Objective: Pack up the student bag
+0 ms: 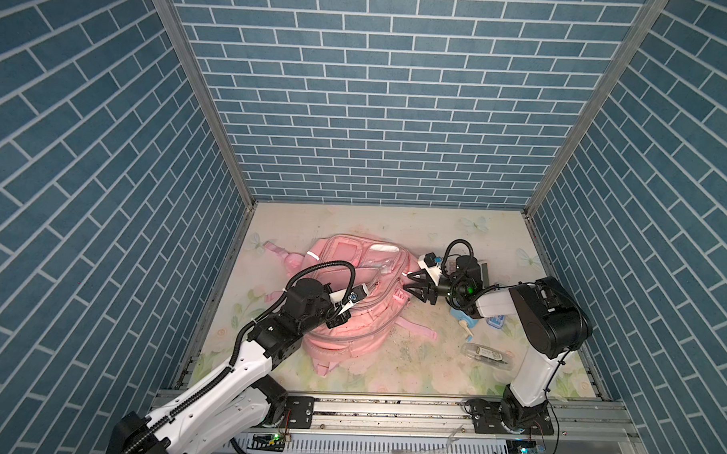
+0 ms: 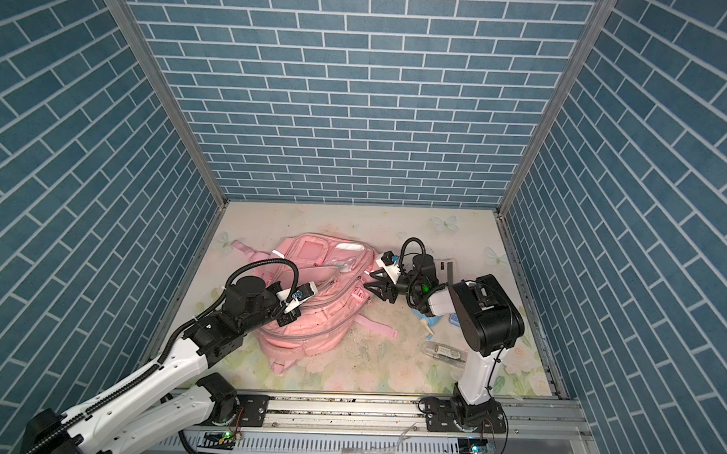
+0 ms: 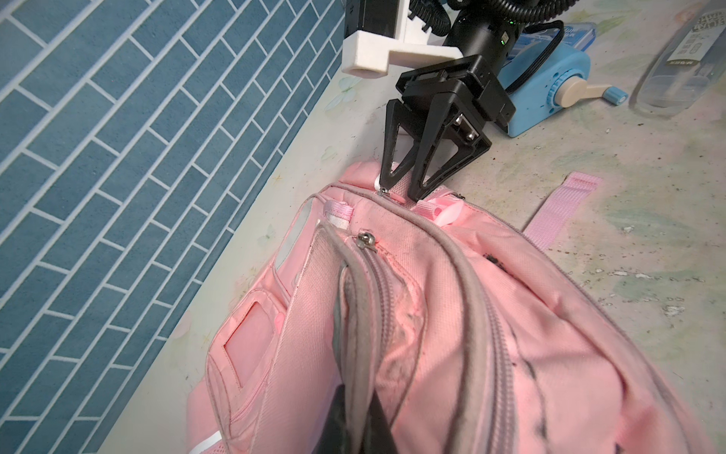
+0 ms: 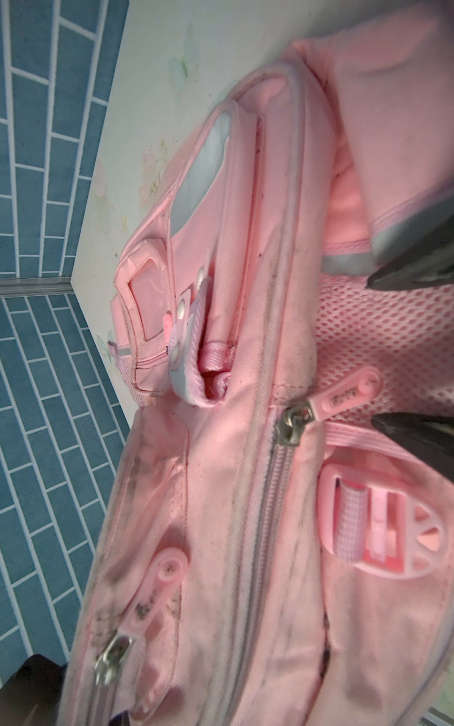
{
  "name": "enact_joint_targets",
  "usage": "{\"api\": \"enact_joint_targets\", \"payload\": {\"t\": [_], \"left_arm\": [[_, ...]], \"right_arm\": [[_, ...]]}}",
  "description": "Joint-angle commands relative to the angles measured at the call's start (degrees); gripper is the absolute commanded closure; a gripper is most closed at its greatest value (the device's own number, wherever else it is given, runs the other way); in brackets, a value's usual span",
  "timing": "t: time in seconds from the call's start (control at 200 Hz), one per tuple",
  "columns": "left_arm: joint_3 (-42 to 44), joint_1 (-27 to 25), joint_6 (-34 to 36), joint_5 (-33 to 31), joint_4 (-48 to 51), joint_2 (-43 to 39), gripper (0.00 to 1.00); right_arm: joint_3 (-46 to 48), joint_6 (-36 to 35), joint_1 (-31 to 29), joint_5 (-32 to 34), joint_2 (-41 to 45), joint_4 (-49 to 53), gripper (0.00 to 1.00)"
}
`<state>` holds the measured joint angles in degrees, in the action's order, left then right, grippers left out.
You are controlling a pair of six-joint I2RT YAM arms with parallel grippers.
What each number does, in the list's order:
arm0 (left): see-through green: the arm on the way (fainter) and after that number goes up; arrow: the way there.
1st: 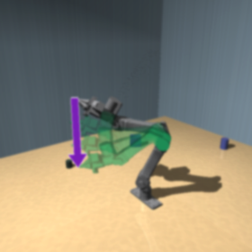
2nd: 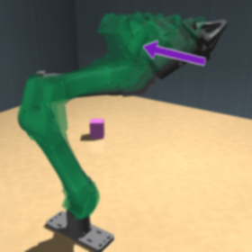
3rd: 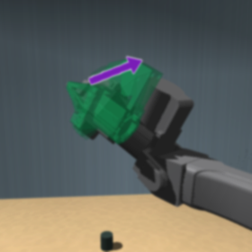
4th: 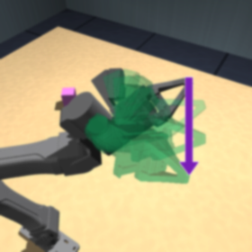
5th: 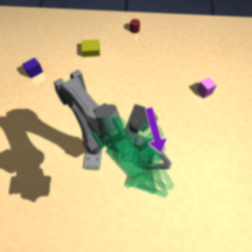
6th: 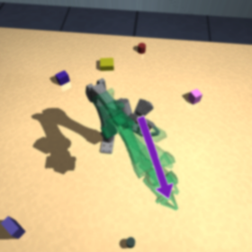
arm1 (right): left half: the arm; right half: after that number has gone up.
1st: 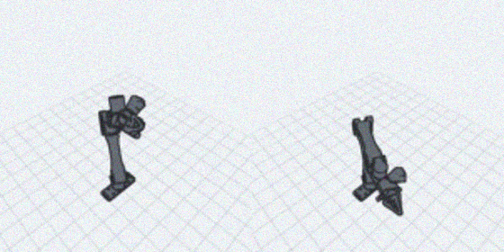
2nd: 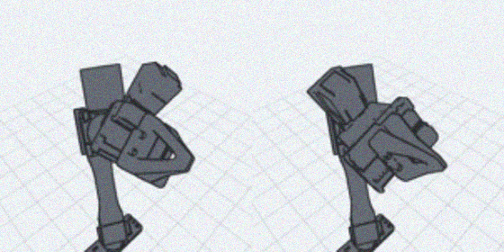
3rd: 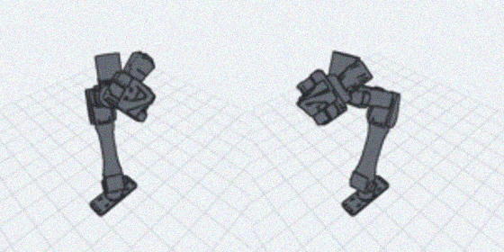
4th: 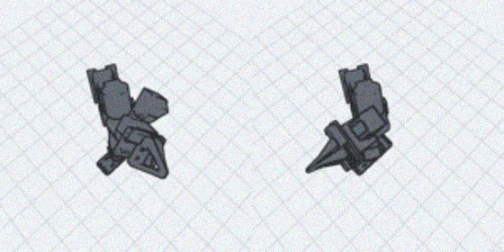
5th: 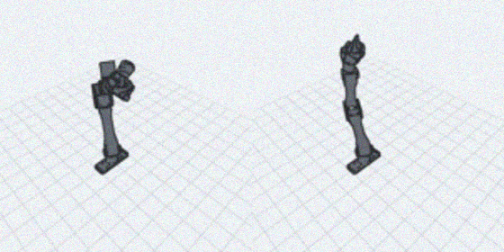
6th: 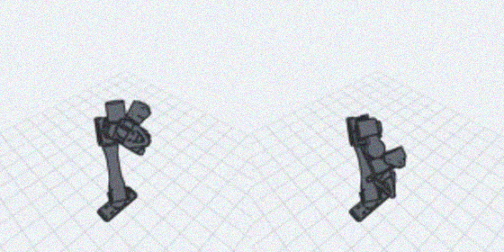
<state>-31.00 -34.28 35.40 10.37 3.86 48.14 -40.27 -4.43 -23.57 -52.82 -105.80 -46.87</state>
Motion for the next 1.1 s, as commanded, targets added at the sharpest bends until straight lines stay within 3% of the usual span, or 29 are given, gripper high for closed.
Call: {"api": "enact_joint_targets", "payload": {"t": [0.0,0.63,0.87,1.095], "left_arm": [[-2.2,0.6,0.3,0.5,-9.5,-0.2,1.00],[-1.8,0.6,-1.0,-0.2,-9.5,-1.2,1.00],[-0.9,0.6,-1.5,0.2,-9.0,-1.6,1.00],[-0.9,0.6,-1.7,0.8,-8.9,-1.7,1.00]], "right_arm": [[-1.3,-0.3,0.1,-2.3,-1.6,-1.1,0.50],[5.1,0.8,0.2,-2.4,3.8,-6.1,0.64],[6.2,2.5,0.8,0.1,2.3,-10.2,0.65],[6.1,2.8,1.0,-2.5,2.5,-12.0,0.64]]}}
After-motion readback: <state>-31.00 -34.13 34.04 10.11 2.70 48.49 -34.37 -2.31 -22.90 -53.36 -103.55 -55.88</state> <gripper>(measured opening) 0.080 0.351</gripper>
